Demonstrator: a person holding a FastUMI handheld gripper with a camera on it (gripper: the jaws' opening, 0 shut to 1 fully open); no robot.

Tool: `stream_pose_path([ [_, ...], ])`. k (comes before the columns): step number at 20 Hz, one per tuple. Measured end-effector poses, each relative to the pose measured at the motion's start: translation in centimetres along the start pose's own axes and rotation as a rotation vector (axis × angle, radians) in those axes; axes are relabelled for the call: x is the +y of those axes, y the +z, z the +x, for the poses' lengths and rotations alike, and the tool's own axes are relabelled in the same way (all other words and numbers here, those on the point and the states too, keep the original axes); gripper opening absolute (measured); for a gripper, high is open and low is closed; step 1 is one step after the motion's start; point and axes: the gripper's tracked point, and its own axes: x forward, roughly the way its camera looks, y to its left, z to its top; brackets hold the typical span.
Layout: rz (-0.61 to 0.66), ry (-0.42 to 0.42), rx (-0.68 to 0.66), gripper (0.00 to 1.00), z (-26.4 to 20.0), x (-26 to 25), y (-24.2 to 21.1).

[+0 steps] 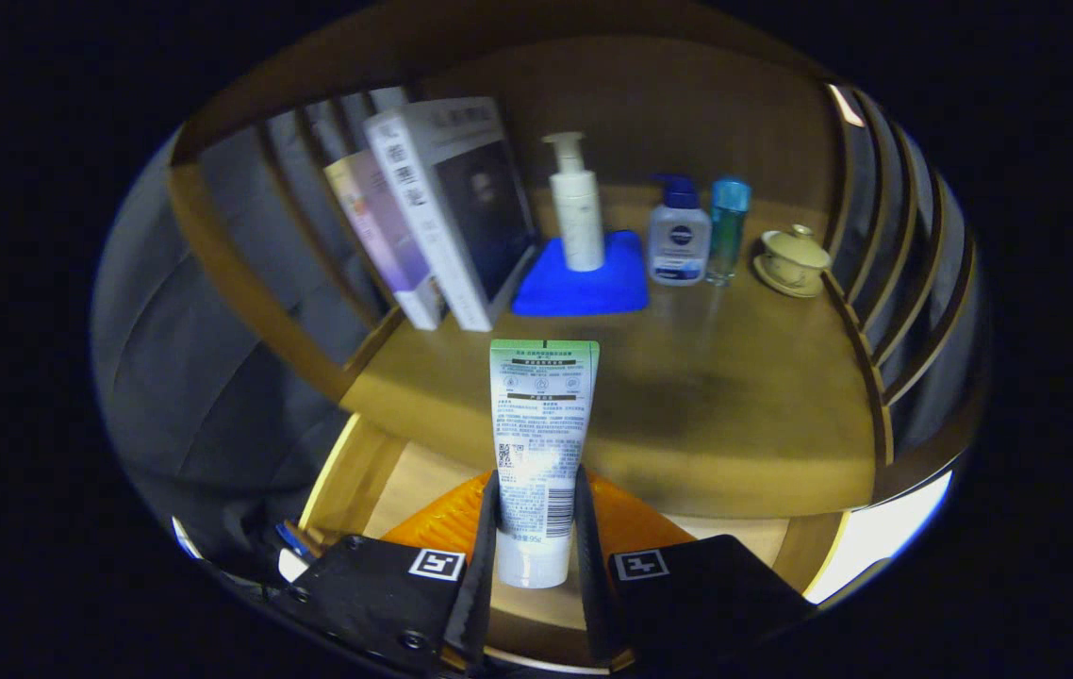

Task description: Pull open the drawer, take out the items inside it, and place them on the countertop above the cabinet.

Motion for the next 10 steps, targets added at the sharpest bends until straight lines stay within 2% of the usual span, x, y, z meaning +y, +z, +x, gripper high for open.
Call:
stream_pose_path([
  [3, 0.058, -0.095, 0.002, 0.43, 1.7, -3.0, 1.2],
  [10, 0.114, -0.141, 0.042, 0.43, 5.5, -4.0, 2.0],
])
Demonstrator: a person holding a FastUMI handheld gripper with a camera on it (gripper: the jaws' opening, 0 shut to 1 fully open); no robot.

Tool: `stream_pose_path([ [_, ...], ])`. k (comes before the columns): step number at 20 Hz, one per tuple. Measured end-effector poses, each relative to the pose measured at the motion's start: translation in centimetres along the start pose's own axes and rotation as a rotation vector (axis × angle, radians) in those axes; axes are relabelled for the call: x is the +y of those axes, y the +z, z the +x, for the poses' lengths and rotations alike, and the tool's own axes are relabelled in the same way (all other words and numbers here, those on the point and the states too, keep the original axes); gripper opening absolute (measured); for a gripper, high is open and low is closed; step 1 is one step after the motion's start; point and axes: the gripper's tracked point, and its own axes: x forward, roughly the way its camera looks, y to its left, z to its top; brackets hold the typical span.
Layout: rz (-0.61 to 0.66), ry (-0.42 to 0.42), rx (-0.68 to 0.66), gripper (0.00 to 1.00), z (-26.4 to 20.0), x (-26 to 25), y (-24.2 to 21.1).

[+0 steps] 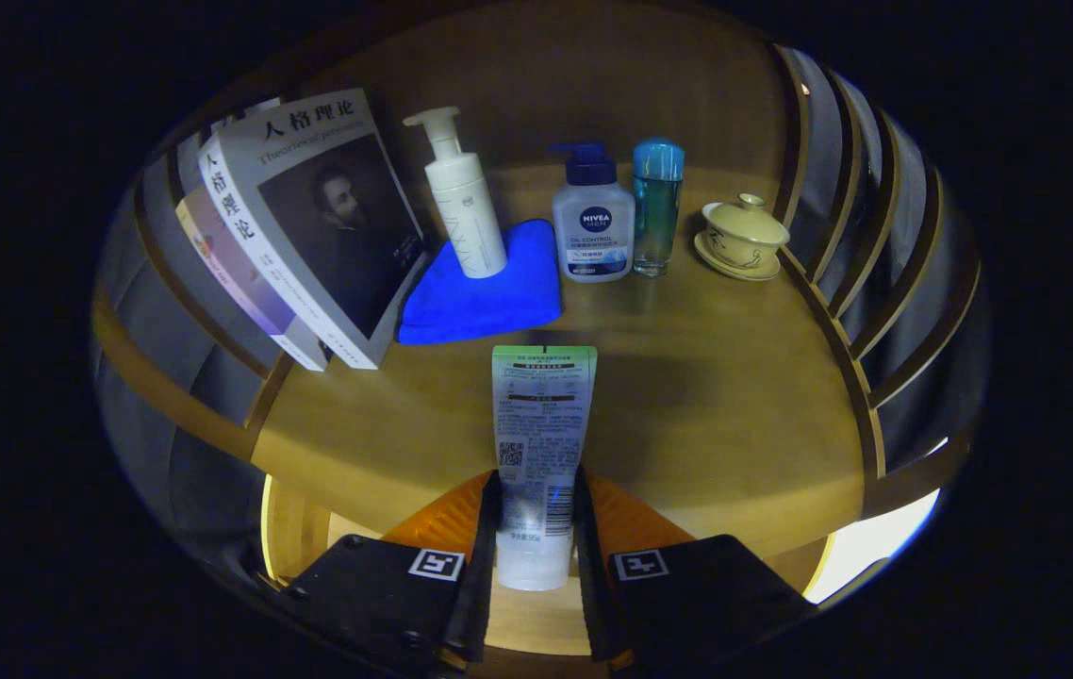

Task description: Pull open the drawer, take out the items inside it, and place them on the countertop above the cabinet.

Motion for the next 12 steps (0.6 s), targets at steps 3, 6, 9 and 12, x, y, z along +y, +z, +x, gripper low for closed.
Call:
stream_pose_path([
  [3, 0.029, 0.002, 0.020, 0.45, 0.8, 0.2, 0.0],
  [6, 0.052, 0.003, 0.017, 0.49, 1.3, 0.2, 0.3],
  [9, 0.063, 0.016, -0.010, 0.64, 1.1, 0.1, 0.9],
  [12, 0.014, -0.008, -0.078, 0.85, 0.0, -0.4, 1.5],
])
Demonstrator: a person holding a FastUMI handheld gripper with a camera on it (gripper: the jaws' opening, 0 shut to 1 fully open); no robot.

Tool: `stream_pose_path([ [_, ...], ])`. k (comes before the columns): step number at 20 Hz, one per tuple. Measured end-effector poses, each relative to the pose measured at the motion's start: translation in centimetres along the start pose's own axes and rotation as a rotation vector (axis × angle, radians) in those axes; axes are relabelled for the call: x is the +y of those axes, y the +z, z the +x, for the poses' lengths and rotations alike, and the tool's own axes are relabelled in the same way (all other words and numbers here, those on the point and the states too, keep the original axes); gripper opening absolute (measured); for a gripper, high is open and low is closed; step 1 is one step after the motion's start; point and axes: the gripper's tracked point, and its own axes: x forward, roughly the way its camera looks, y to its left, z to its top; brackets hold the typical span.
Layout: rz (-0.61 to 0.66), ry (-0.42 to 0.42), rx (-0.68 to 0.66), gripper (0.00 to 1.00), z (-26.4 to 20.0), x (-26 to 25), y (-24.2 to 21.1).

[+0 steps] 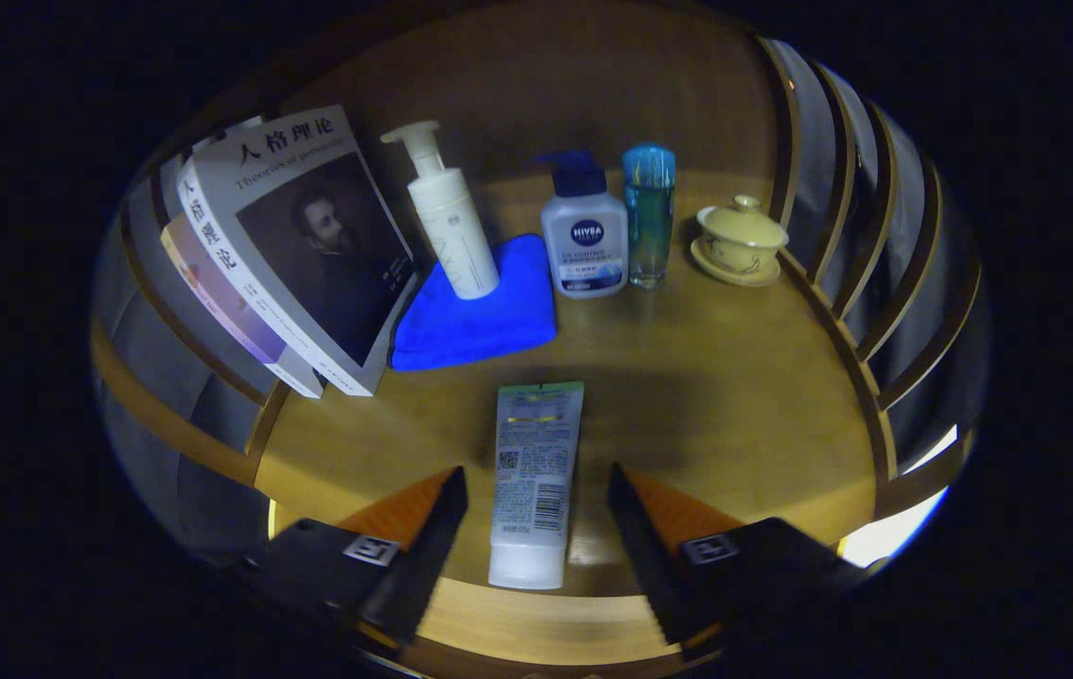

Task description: Pull open the drawer, take out the items inside it, and place them on the countertop above the cabinet.

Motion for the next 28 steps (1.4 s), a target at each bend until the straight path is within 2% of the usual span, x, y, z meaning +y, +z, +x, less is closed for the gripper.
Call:
stream_pose_path([
  [2, -0.040, -0.008, -0.059, 0.98, -1.6, 0.1, 0.5],
  [6, -0.117, 0.007, -0.225, 0.98, -6.4, 1.8, 1.9],
  [10, -0.183, 0.033, -0.455, 0.98, -12.8, 4.1, 2.8],
  [13, -0.249, -0.003, -0.663, 0.98, -17.8, 4.6, 2.7],
  [15, -0.266, -0.029, -0.742, 0.98, -20.1, 4.7, 1.7],
  [21, -0.249, -0.047, -0.858, 1.00, -23.8, 4.5, -2.5],
  [28, -0.142, -0.082, -0.852, 1.00, -23.5, 2.8, -9.8],
])
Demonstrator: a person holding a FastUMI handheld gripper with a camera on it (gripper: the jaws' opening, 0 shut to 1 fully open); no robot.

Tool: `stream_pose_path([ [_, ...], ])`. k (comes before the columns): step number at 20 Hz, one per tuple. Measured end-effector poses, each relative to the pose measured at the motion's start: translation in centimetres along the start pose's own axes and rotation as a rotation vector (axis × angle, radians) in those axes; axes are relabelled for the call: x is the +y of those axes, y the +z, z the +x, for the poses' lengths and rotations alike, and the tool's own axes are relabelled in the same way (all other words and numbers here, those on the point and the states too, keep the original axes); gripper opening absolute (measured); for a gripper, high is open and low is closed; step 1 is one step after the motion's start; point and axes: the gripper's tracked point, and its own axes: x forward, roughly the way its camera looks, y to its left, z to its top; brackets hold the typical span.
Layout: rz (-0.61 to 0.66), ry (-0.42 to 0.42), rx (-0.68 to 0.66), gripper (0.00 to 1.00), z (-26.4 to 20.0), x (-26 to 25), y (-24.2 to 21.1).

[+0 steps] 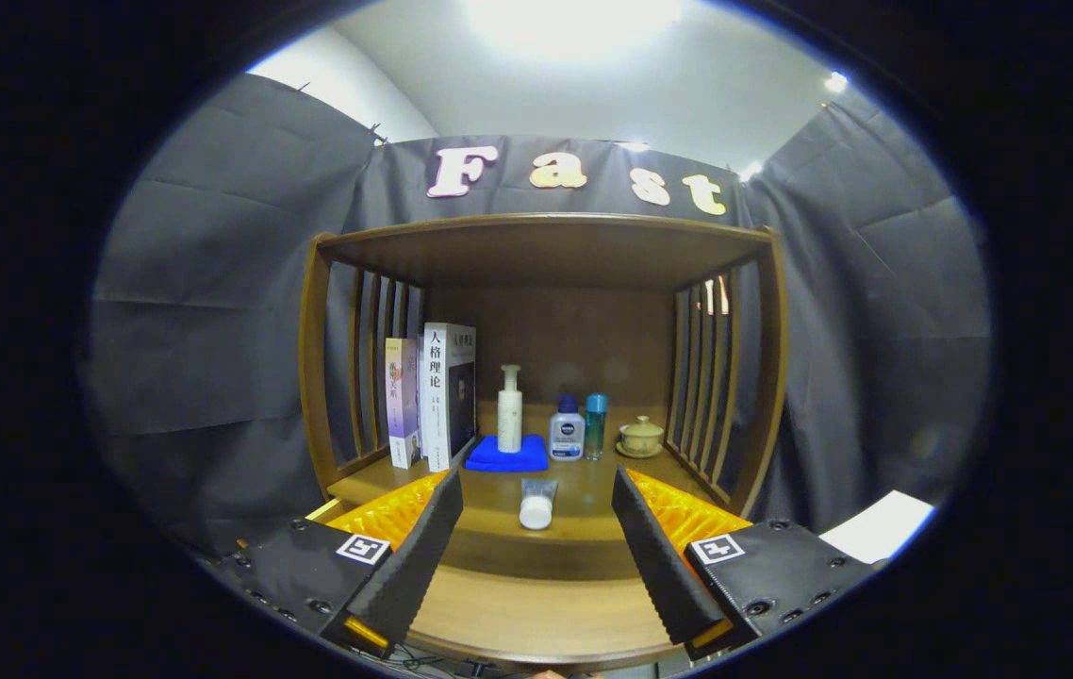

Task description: Pull open the drawer, take out the items inside it, and place them on the countertop above the cabinet.

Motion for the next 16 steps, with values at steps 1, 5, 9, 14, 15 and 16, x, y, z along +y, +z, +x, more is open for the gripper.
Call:
stream_pose_path([
  [1, 0.020, -0.005, 0.000, 1.00, -0.8, -0.2, -0.9],
  [5, 0.101, -0.030, 0.053, 1.00, -3.6, -0.9, -5.2],
  [9, 0.151, -0.087, 0.107, 0.98, -6.2, -1.6, -9.3],
  [14, 0.155, -0.064, 0.158, 0.98, -8.5, -0.2, -13.3],
  [15, 0.156, -0.047, 0.174, 0.98, -8.8, 0.4, -14.3],
  [16, 0.150, -0.036, 0.196, 0.98, -9.1, 0.8, -15.3],
])
